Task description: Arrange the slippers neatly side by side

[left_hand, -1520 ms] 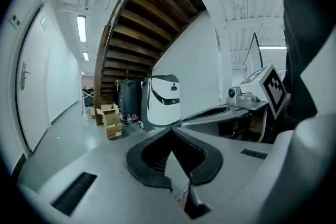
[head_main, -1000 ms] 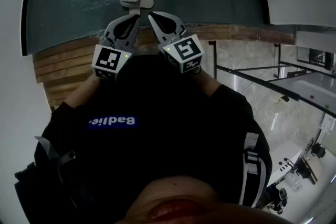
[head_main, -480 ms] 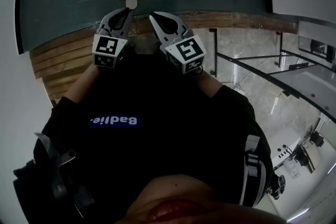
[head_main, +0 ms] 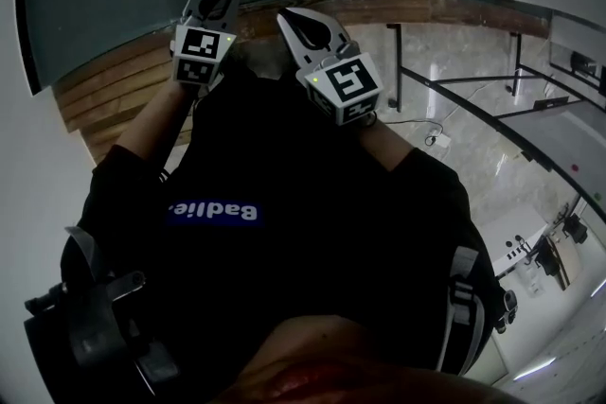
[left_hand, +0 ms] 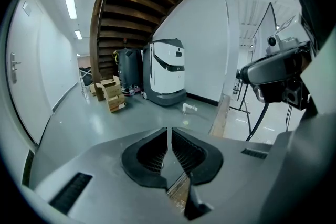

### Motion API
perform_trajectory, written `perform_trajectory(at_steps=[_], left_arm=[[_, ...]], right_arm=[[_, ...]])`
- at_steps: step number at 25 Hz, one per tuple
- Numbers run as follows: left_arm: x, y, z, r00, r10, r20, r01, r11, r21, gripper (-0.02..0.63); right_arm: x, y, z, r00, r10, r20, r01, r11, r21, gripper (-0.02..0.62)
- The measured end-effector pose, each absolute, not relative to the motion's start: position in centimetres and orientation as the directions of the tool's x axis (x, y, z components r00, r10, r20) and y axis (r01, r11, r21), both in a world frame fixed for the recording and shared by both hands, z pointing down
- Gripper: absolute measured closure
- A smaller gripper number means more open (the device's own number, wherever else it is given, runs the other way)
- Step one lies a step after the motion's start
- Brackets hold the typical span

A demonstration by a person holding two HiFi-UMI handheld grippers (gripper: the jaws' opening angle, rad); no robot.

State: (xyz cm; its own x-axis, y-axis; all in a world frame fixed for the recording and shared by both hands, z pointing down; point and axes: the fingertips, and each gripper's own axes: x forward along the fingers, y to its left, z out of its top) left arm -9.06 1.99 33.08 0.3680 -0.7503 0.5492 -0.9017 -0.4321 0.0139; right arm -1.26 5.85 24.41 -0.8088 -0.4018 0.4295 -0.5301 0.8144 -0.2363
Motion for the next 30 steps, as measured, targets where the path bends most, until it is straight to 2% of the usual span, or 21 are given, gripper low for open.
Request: perform_trajectory(at_steps=[10, 11, 15, 23, 30], left_arm=[[-12.0, -1.9, 42.8, 0.363, -0.645, 0.672, -0.863, -0.504, -0.017, 0.581], [-12.1, -2.1, 43.6, 0.362, -0.632, 0.685, -0.863, -0.505, -0.011, 0.563], [-13.0, -3.5, 46.8, 0.343, -0.586, 0.734, -0.877, -0.480, 0.026, 0.556], [-12.6, -5.9, 57.6, 0.298, -0.483, 0.823, -0.753, -0.649, -0.109, 0.543], [-13.1, -8.1, 63.4, 0.247, -0.445, 0.861, -0.698, -0.698, -0.161, 0.509]], right_arm=[[-2.1, 4.6, 28.5, -0.767, -0.417, 0.487, -0.586, 0.764, -0.269, 0.595], [-1.6, 4.7, 28.6, -0.759, -0.424, 0.494, -0.595, 0.760, -0.262, 0.595], [-0.5, 5.0, 28.0, -0.731, -0.445, 0.517, -0.633, 0.726, -0.270, 0.595], [2.5, 5.6, 33.3, -0.684, -0.455, 0.571, -0.688, 0.661, -0.298, 0.595], [3.6, 5.7, 35.8, -0.659, -0.432, 0.615, -0.716, 0.610, -0.338, 0.595]])
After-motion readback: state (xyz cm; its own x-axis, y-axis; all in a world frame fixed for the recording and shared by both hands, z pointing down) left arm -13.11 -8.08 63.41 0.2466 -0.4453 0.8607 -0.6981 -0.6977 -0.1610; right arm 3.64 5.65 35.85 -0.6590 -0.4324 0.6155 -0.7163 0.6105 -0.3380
